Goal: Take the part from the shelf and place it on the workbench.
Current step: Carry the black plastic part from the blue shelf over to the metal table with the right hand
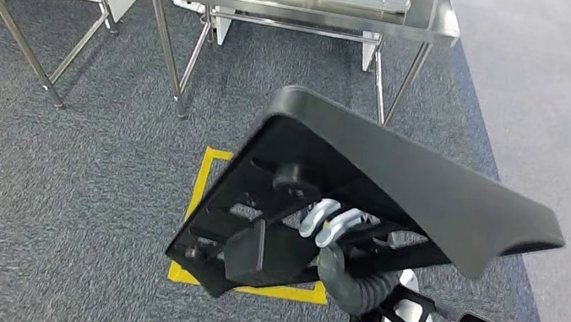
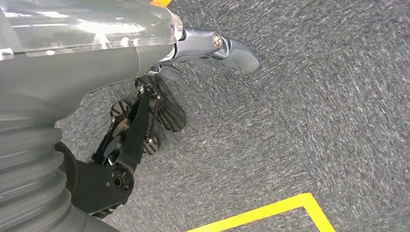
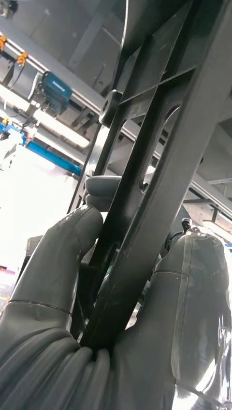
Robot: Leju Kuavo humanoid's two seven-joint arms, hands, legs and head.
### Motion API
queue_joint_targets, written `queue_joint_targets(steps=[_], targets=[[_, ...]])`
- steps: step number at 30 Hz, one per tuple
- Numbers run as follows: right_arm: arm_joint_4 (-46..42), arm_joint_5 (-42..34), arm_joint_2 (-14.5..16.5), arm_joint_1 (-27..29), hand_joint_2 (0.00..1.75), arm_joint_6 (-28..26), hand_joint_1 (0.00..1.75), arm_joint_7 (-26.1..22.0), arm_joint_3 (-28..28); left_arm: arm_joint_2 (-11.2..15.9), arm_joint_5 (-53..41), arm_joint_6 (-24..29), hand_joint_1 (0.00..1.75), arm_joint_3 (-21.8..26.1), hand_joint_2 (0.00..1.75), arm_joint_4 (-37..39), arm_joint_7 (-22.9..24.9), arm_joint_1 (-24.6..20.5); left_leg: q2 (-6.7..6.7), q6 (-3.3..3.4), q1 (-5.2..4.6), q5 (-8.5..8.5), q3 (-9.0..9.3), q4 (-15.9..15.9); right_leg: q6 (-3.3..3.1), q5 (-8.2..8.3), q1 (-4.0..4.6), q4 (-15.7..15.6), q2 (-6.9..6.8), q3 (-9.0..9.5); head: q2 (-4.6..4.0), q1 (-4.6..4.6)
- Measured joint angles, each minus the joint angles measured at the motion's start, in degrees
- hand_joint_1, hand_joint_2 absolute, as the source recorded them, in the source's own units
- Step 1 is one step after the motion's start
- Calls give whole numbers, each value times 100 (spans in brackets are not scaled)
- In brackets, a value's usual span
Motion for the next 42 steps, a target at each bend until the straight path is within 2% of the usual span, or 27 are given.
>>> queue_joint_targets(steps=[1, 5, 8, 9, 11, 13, 16, 17, 18, 20, 21, 22, 23, 24, 25, 26, 27, 29, 32, 34, 36, 37, 38, 39, 40, 41, 42], targets=[[-1, 1, -2, 0, 175, 5, 175, -1, -2, 0, 8, -1, 0, 2, 175, 0, 0, 6, 9, 9, 0, 0, 0, -1, 10, -57, -4, 91, -46, -46, 0, -1], [-2, 1, -2, 1, 175, 11, 175, -2, -2, 0, 7, -1, 0, 3, 175, 0, 0, 12, 21, 15, -2, -2, -1, -1, 17, -116, -11, 203, -71, -101, 0, 1], [-3, 1, -2, 29, 175, 49, 175, -2, -9, -4, 3, -1, 0, 5, 175, 0, 0, 36, 65, 20, -11, -8, -2, 1, 43, -355, -41, 766, -148, -384, 0, 1], [-2, 1, -3, 51, 175, 68, 175, -2, -15, -7, 3, -1, 0, 5, 175, 0, 0, 47, 92, 17, -12, -16, 1, 3, 55, -380, -58, 954, -173, -487, 0, 1], [-6, -3, -4, 85, 175, 111, 175, -2, -45, -16, 3, -1, 0, 7, 175, 0, 0, 58, 152, -39, -23, -70, 42, 15, 38, -42, -74, 370, -235, -209, 0, 2], [-19, -9, -4, 110, 175, 158, 175, -2, -91, -22, 3, -1, 0, 8, 175, 0, 0, 56, 188, -124, -42, -122, 84, 21, -21, 296, -58, -420, -263, 180, 0, 2], [-40, -8, -4, 155, 175, 211, 175, -2, -149, -21, 3, -1, 0, 10, 175, 0, 0, 53, 210, -225, -33, -175, 106, 38, -126, 279, -49, -460, -236, 218, 0, 1], [-51, -5, -4, 161, 175, 221, 175, -2, -160, -20, 3, -1, 0, 12, 175, 0, 0, 50, 213, -250, -23, -248, 69, 150, -163, 277, -57, -480, -234, 244, 0, 1], [-62, -3, -3, 164, 175, 233, 175, -2, -169, -19, 3, -2, 0, 14, 175, 0, 0, 47, 213, -270, -17, -373, -30, 379, -197, 273, -65, -498, -236, 272, 0, 0], [-72, 7, -2, 177, 175, 260, 175, -3, -184, -13, 3, -3, 0, 19, 175, 0, 1, 46, 210, -294, -10, -692, -418, 1141, -246, 244, -55, -502, -238, 307, 0, -1], [-72, 12, -2, 190, 175, 269, 175, -3, -188, -10, 3, -3, 0, 21, 175, 0, 3, 49, 210, -303, -9, -782, -615, 1481, -261, 229, -44, -499, -232, 321, 0, -1], [-72, 17, -2, 203, 175, 275, 175, -2, -193, -9, 3, -4, 0, 21, 175, 0, 5, 53, 210, -304, -10, -770, -742, 1656, -269, 211, -33, -495, -221, 337, 0, -1], [-73, 20, -2, 214, 175, 278, 175, -2, -198, -8, 3, -5, 0, 22, 175, 0, 7, 55, 210, -296, -10, -647, -759, 1604, -269, 192, -25, -489, -207, 360, 0, -1], [-73, 21, -2, 220, 175, 279, 175, -2, -204, -5, 3, -7, 0, 23, 175, 0, 8, 57, 210, -278, -12, -436, -672, 1343, -264, 168, -19, -484, -192, 391, 0, -1], [-73, 21, -2, 224, 175, 279, 175, -2, -210, -1, 3, -8, 0, 26, 175, 1, 9, 57, 208, -249, -15, -202, -518, 951, -255, 139, -14, -479, -180, 427, 0, -1], [-73, 21, -2, 224, 175, 279, 175, -2, -215, 6, 3, -8, 0, 29, 175, 1, 9, 56, 206, -217, -30, -40, -362, 587, -238, 112, -1, -470, -173, 454, 0, -1], [-75, 21, -2, 226, 175, 278, 175, -3, -221, 12, 3, -9, 0, 32, 175, 1, 10, 52, 206, -185, -45, 53, -244, 318, -215, 92, 6, -465, -167, 466, 0, -1], [-83, 22, -2, 230, 175, 276, 175, -2, -229, 21, 2, -11, 0, 34, 175, 1, 10, 40, 204, -135, -79, 44, -167, 141, -160, 76, 14, -465, -164, 462, 0, -1], [-108, 23, -2, 236, 175, 276, 175, -2, -240, 20, 2, -15, 0, 35, 175, 0, 11, 32, 211, -56, -38, 48, -116, 57, -68, -9, 14, -358, -180, 437, 0, -1], [-127, 23, -2, 247, 175, 276, 175, -3, -253, 20, 3, -16, 0, 37, 175, 0, 12, 35, 225, -8, -16, 45, -70, 17, -13, -274, -3, 167, -198, 186, 0, 0], [-132, 27, -2, 269, 175, 278, 175, -3, -266, 20, 3, -16, 0, 39, 175, 0, 11, 33, 230, 16, -18, 25, -60, 18, 19, -561, -32, 909, -203, -236, 0, 0], [-132, 34, -2, 283, 175, 278, 175, -3, -269, 20, 3, -17, 0, 39, 175, 0, 11, 35, 228, 18, -18, 13, -50, 21, 31, -583, -50, 1124, -206, -383, 0, -1], [-132, 43, -2, 293, 175, 280, 175, -3, -271, 19, 3, -17, 0, 40, 175, 0, 11, 39, 225, 14, -18, -3, -32, 23, 39, -487, -67, 1130, -210, -428, 0, -1], [-132, 53, -2, 299, 175, 281, 175, -3, -271, 17, 3, -18, 0, 40, 175, 0, 11, 44, 222, 2, -16, -24, -4, 26, 42, -288, -83, 915, -215, -360, 0, 0], [-133, 62, -2, 301, 175, 282, 175, -3, -271, 16, 3, -18, 0, 41, 175, 0, 11, 48, 220, -15, -15, -49, 31, 28, 39, -31, -95, 526, -224, -197, 0, 0], [-134, 69, -2, 301, 175, 283, 175, -3, -271, 14, 3, -18, 0, 42, 175, 0, 11, 49, 219, -40, -23, -76, 60, 34, 32, 151, -94, 132, -232, -19, 0, 1], [-137, 75, -2, 301, 175, 283, 175, -3, -271, 14, 3, -18, 0, 42, 175, 0, 11, 46, 217, -71, -33, -100, 76, 41, 17, 261, -88, -172, -236, 116, 0, 0]])
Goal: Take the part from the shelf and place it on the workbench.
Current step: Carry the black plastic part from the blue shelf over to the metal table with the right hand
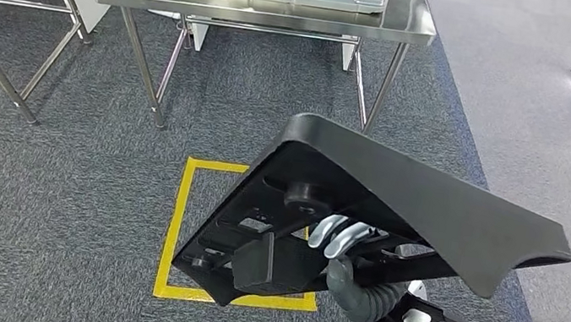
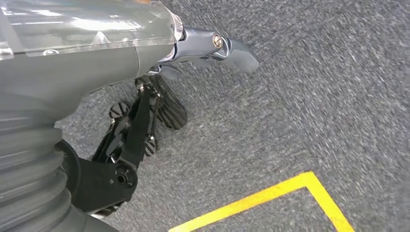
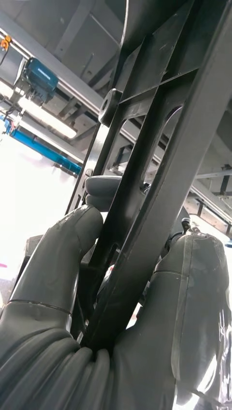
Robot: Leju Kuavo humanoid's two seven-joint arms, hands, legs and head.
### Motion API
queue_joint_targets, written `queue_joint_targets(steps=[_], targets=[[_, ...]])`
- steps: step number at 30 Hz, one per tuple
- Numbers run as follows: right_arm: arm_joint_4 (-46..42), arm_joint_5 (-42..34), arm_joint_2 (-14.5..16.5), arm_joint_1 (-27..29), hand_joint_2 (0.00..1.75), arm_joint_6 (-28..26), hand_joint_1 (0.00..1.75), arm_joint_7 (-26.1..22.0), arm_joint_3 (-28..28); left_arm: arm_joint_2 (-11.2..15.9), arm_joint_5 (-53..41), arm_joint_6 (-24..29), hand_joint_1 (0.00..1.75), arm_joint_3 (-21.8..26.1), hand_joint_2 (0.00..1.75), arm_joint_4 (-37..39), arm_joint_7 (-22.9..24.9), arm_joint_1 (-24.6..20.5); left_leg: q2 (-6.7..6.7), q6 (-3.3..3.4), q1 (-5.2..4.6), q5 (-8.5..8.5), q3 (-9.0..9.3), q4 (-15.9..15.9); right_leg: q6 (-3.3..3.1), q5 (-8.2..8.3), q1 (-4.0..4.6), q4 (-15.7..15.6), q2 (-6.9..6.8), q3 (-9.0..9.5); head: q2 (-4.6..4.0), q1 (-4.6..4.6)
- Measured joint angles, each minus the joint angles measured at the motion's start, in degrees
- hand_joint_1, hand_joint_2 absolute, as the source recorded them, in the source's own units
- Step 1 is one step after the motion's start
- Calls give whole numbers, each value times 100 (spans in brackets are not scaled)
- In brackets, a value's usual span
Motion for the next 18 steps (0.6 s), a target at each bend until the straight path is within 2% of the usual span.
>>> queue_joint_targets(steps=[1, 4, 6, 7, 9, 10, 11, 12, 14, 15, 16, 18], targets=[[-3, 5, 0, 2, 175, -1, 175, 0, 0, 1, 0, 0, 0, 1, 175, 0, 0, -4, 0, -34, -9, -19, 8, 2, -20, 34, 12, -179, -1, 76, 0, -1], [-16, 19, 0, 10, 175, -5, 175, 1, 0, 2, 1, -2, 0, 4, 175, 0, -1, -18, 12, -143, -5, -61, 32, -6, -119, -8, 23, -263, 23, 110, 0, -1], [-26, 23, 1, 11, 175, -6, 175, 1, -1, 2, 1, -2, 0, 7, 175, 0, -4, -24, 12, -195, 12, -196, -49, 224, -195, -17, 6, -310, 22, 172, 0, -1], [-30, 25, 2, 14, 175, -6, 175, 1, -2, 2, 1, -3, 0, 8, 175, 0, -5, -24, 9, -211, 20, -333, -192, 516, -226, -28, 5, -323, 16, 203, 0, -1], [-30, 26, 2, 30, 175, -6, 175, 1, -2, 1, 0, -3, 0, 10, 175, 0, -7, -18, 7, -238, 21, -625, -624, 1294, -267, -63, 24, -323, 12, 235, 0, -1], [-30, 27, 2, 43, 175, -7, 175, 1, -2, 1, 0, -3, 0, 10, 175, 0, -7, -12, 7, -247, 21, -671, -800, 1563, -277, -83, 35, -321, 17, 253, 0, -1], [-30, 31, 2, 52, 175, -8, 175, 2, -2, 0, 0, -4, 0, 10, 175, 0, -8, -6, 7, -246, 21, -602, -882, 1633, -280, -107, 44, -318, 26, 279, 0, -1], [-30, 35, 2, 59, 175, -9, 175, 2, -2, 1, 1, -6, 0, 10, 175, 0, -9, 0, 7, -235, 21, -424, -851, 1475, -277, -134, 50, -315, 38, 315, 0, -1], [-30, 44, 2, 61, 175, -12, 175, 2, -2, 10, 1, -11, 0, 11, 175, 0, -14, 7, 5, -182, 8, 26, -567, 757, -253, -201, 59, -309, 54, 402, 0, 0], [-30, 46, 2, 60, 175, -13, 175, 1, -2, 14, 1, -14, 0, 12, 175, 0, -15, 7, 4, -144, -10, 156, -425, 421, -229, -232, 68, -300, 60, 427, 0, 0], [-30, 48, 2, 60, 175, -16, 175, 1, -2, 17, -1, -17, 0, 12, 175, 0, -16, 2, 3, -108, -28, 210, -335, 211, -201, -253, 73, -297, 61, 437, 0, 0], [-31, 57, 2, 60, 175, -23, 175, 3, -2, 19, -2, -21, 0, 12, 175, 0, -19, -17, 1, -44, -60, 175, -292, 91, -138, -273, 75, -309, 60, 434, 0, -1]])
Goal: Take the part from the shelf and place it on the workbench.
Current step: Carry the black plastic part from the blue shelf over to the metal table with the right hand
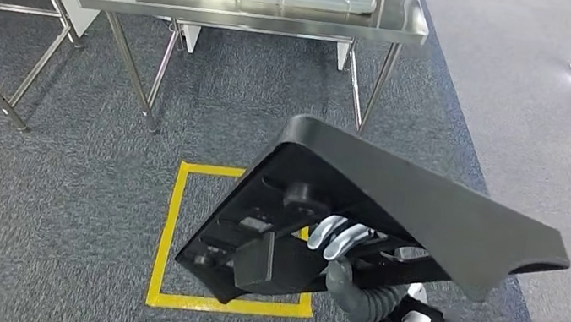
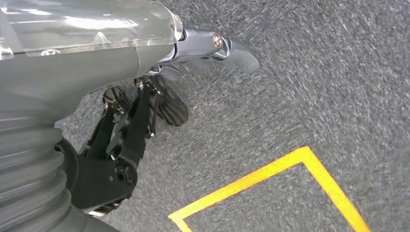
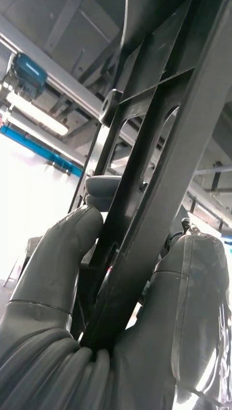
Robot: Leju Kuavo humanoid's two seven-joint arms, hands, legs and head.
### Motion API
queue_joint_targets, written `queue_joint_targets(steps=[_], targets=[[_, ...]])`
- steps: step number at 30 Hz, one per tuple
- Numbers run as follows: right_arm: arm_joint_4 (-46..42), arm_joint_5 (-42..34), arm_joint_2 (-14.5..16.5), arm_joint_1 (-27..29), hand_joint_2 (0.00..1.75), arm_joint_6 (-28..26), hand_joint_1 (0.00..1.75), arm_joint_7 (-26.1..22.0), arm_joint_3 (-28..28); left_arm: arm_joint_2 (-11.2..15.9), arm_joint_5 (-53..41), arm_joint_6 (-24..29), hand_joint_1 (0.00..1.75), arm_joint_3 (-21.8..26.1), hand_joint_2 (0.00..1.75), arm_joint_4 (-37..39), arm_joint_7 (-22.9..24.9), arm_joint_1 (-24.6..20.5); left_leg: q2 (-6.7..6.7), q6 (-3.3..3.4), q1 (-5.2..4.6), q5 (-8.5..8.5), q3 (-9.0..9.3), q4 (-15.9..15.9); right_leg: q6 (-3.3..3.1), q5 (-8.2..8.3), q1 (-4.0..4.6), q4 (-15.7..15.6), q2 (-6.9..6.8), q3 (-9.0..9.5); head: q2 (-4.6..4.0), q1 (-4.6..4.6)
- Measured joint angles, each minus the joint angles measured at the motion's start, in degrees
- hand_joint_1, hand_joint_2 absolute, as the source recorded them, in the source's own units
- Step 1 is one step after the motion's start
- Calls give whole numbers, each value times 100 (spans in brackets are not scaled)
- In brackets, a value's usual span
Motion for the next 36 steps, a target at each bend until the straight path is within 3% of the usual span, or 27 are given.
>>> queue_joint_targets(steps=[3, 4, 6, 7, 8, 9, 11, 13, 18, 20, 22, 23, 24, 26, 28, 30, 33, 34, 36], targets=[[-25, 12, 0, -1, 175, -13, 175, -1, -3, -2, 1, -9, 0, 0, 175, 0, -2, -11, 6, 94, 45, -9, 80, -82, 96, -127, -6, 164, -24, -43, 0, 0], [-36, 13, 0, 1, 175, -19, 175, -2, -5, -2, 1, -12, 0, 0, 175, 0, -2, -12, 10, 124, 61, -16, 116, -107, 124, -242, -13, 412, -33, -163, 0, 0], [-45, 15, 0, 20, 175, -27, 175, -3, -9, -2, 2, -15, 0, 0, 175, 0, -2, -15, 14, 161, 58, -54, 152, -112, 162, -520, -42, 1158, -38, -595, 0, 0], [-45, 18, 0, 37, 175, -29, 175, -2, -12, -2, 2, -15, 0, 0, 175, 0, -1, -15, 12, 167, 56, -76, 171, -110, 180, -581, -58, 1465, -38, -802, 0, 1], [-45, 22, 0, 55, 175, -29, 175, -2, -14, -3, 2, -16, 0, 0, 175, 0, -1, -12, 8, 165, 56, -102, 200, -108, 193, -536, -74, 1598, -40, -930, 0, 1], [-45, 27, 0, 68, 175, -28, 175, -2, -16, -5, 2, -16, 0, 0, 175, 0, -1, -7, 3, 154, 58, -133, 240, -106, 199, -370, -86, 1502, -42, -943, 0, 1], [-49, 36, 0, 80, 175, -17, 175, -2, -22, -11, 2, -17, 0, 0, 175, 0, -1, -1, -4, 116, 60, -206, 331, -102, 185, 130, -99, 805, -56, -700, 0, 1], [-65, 48, 0, 85, 175, 5, 175, -2, -32, -13, 2, -18, 0, 0, 175, 0, -1, -9, -6, 54, 43, -269, 378, -89, 144, 364, -76, 215, -71, -466, 0, 1], [-118, 63, 2, 118, 175, 29, 175, -3, -65, -19, 2, -21, 0, -2, 175, 0, -1, -40, 17, -106, 50, -413, 377, 31, -27, 296, -61, 37, -40, -353, 0, -1], [-138, 65, 7, 125, 175, 30, 175, -3, -71, -21, 2, -22, 0, -2, 175, 0, -1, -43, 12, -143, 66, -657, 99, 602, -89, 264, -68, 4, -50, -282, 0, -1], [-141, 65, 10, 138, 175, 31, 175, -2, -75, -24, 2, -22, 0, -2, 175, 0, -1, -35, 12, -169, 68, -902, -361, 1372, -122, 216, -57, 4, -52, -232, 0, -1], [-141, 65, 11, 149, 175, 31, 175, -2, -79, -26, 2, -22, 0, -2, 175, 0, -1, -27, 12, -176, 69, -899, -521, 1579, -126, 188, -51, 5, -45, -201, 0, -1], [-141, 65, 11, 158, 175, 32, 175, -2, -83, -27, 2, -22, 0, -2, 175, 0, -1, -20, 12, -175, 70, -777, -575, 1563, -124, 158, -46, 8, -36, -162, 0, -1], [-142, 66, 13, 170, 175, 33, 175, -2, -91, -25, 2, -22, 0, -2, 175, 0, -1, -11, 12, -145, 70, -278, -380, 924, -106, 86, -41, 13, -19, -62, 0, -1], [-143, 67, 13, 172, 175, 35, 175, -2, -98, -21, 2, -22, 0, -2, 175, 0, -1, -16, 10, -82, 43, 18, -114, 260, -54, 17, -20, 26, -10, -2, 0, -1], [-143, 68, 13, 177, 175, 37, 175, -1, -102, -20, 2, -22, 0, -2, 175, 0, -2, -25, 3, -12, 7, 6, -33, 63, 10, -10, -10, 20, -8, 2, 0, -1], [-150, 68, 13, 175, 175, 39, 175, -1, -104, -24, 3, -22, 0, -2, 175, 0, -2, -30, 0, 86, 35, 4, 21, -30, 108, -73, -17, 83, -25, -7, 0, 0], [-154, 66, 13, 173, 175, 41, 175, -1, -105, -25, 3, -22, 0, -2, 175, 0, -2, -29, 4, 118, 51, 4, 52, -63, 136, -172, -19, 276, -32, -98, 0, 0], [-154, 62, 12, 180, 175, 44, 175, -2, -109, -26, 3, -22, 0, -2, 175, 0, -1, -30, 11, 168, 55, -20, 94, -88, 171, -452, -35, 972, -41, -486, 0, 0]])
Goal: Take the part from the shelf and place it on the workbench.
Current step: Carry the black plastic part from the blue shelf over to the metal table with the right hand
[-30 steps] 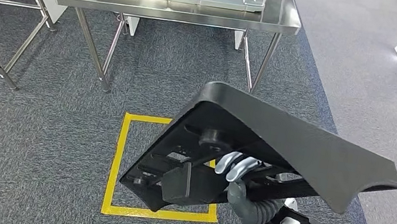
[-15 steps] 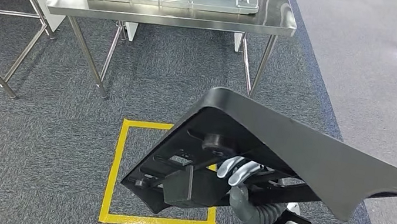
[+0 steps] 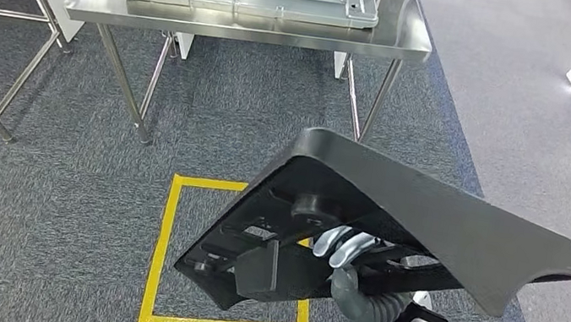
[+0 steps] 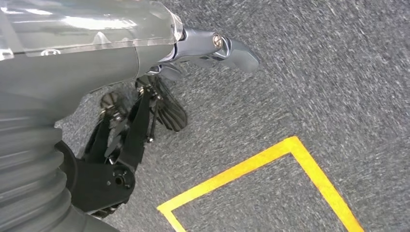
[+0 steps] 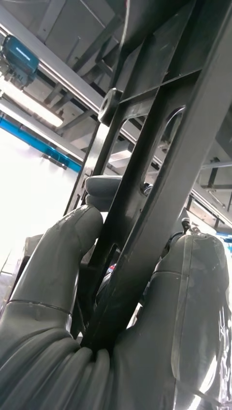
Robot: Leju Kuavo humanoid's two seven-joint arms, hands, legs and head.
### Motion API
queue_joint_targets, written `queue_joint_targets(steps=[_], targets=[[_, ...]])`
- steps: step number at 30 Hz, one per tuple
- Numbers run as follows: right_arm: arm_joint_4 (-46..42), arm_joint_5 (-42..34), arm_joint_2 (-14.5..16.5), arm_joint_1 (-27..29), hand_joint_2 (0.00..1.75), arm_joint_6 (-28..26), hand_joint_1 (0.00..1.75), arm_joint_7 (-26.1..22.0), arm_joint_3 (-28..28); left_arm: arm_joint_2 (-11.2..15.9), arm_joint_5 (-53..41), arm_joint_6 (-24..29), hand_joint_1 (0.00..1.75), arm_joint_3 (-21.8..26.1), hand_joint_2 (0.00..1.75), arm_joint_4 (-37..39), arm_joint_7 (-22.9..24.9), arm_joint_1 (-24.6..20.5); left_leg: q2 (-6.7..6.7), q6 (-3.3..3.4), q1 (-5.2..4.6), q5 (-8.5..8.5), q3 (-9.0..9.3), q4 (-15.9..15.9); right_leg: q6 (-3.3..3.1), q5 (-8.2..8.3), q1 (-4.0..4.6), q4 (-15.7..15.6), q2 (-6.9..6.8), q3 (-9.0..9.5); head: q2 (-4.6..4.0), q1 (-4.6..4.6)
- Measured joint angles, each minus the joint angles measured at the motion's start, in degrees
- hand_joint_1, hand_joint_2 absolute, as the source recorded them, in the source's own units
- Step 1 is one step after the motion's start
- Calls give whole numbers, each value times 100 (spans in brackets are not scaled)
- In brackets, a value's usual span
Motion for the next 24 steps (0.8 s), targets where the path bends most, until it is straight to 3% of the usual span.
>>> queue_joint_targets(steps=[1, 2, 3, 4, 6, 7, 9, 12, 14, 16, 17, 18, 19, 21, 22, 24], targets=[[7, 0, -1, 8, 175, 1, 175, -1, -2, 0, -1, 1, 0, 0, 175, 0, 0, -1, -1, 11, -2, -18, 14, 0, 13, -111, -8, 377, 0, -236, 0, 0], [19, 1, -1, 17, 175, 1, 175, 0, -3, -1, -1, 1, 0, 0, 175, 0, 0, 1, -4, 16, -3, -40, 37, 0, 23, -124, -17, 611, 0, -410, 0, 0], [32, 4, -1, 21, 175, 2, 175, 1, -3, -2, -1, 1, 0, 0, 175, 0, 0, 5, -9, 13, -4, -65, 69, 1, 28, -26, -27, 646, -1, -488, 0, 0], [42, 8, -1, 23, 175, 2, 175, 1, -2, -4, -1, 2, 0, 0, 175, 0, -1, 9, -15, 5, -4, -92, 111, 1, 26, 173, -35, 461, -2, -453, 0, 0], [51, 26, 1, 22, 175, -3, 175, 1, -1, -9, -1, 2, 0, 0, 175, 0, -2, 12, -26, -30, -11, -155, 198, 4, -11, 640, -37, -305, -10, -155, 0, 0], [51, 52, 1, 19, 175, -14, 175, 1, 0, -10, -1, 2, 0, 0, 175, 0, -3, 7, -30, -58, -22, -190, 226, 8, -34, 765, -27, -632, -15, -15, 0, 0], [51, 140, 1, 14, 175, -67, 175, 1, 0, -11, -1, 2, 0, 0, 175, 0, -5, 0, -32, -126, -36, -248, 248, 1, -87, 778, 0, -909, -15, 108, 0, 0], [47, 223, 2, 12, 175, -137, 175, 2, 2, -11, -1, 0, 0, 0, 175, 0, -9, -8, -32, -218, -18, -323, 272, 49, -184, 749, -16, -976, -21, 171, 0, 0], [43, 192, 2, 4, 175, -135, 175, 2, 4, -9, -1, -2, 0, 0, 175, 0, -10, -15, -34, -260, -7, -543, 88, 485, -248, 729, -38, -1024, -50, 247, 0, 0], [42, 118, 2, 0, 175, -117, 175, 2, 4, -9, -1, -3, 0, 0, 175, 0, -11, -8, -34, -293, -2, -847, -331, 1237, -276, 677, -33, -1029, -72, 300, 0, 0], [41, 81, 2, 3, 175, -103, 175, 2, 4, -9, -1, -4, 0, 0, 175, 0, -10, 2, -33, -307, 2, -907, -521, 1527, -275, 649, -31, -1028, -75, 327, 0, 0], [39, 49, 2, 8, 175, -86, 175, 2, 3, -10, -1, -4, 0, 0, 175, 0, -10, 12, -33, -314, 6, -849, -620, 1619, -271, 619, -31, -1028, -73, 362, 0, -1], [34, 27, 3, 12, 175, -66, 175, 2, 0, -10, 0, -5, 0, 0, 175, 0, -9, 20, -32, -315, 9, -673, -610, 1486, -262, 584, -31, -1027, -68, 409, 0, -1], [16, 8, 3, 19, 175, -19, 175, 2, -13, -8, -1, -4, 0, 1, 175, 0, -8, 25, -23, -290, 12, -177, -355, 767, -231, 502, -32, -1026, -63, 520, 0, -1], [5, 6, 3, 22, 175, -4, 175, 2, -26, -7, -1, -4, 0, 1, 175, 0, -6, 24, -19, -265, 2, -22, -212, 419, -203, 461, -22, -1018, -61, 558, 0, 0], [-19, 6, 3, 29, 175, 5, 175, 2, -50, -8, -2, -5, 0, 0, 175, 0, 0, 16, -16, -198, -21, 35, -86, 111, -142, 410, -2, -1022, -58, 586, 0, 0]])
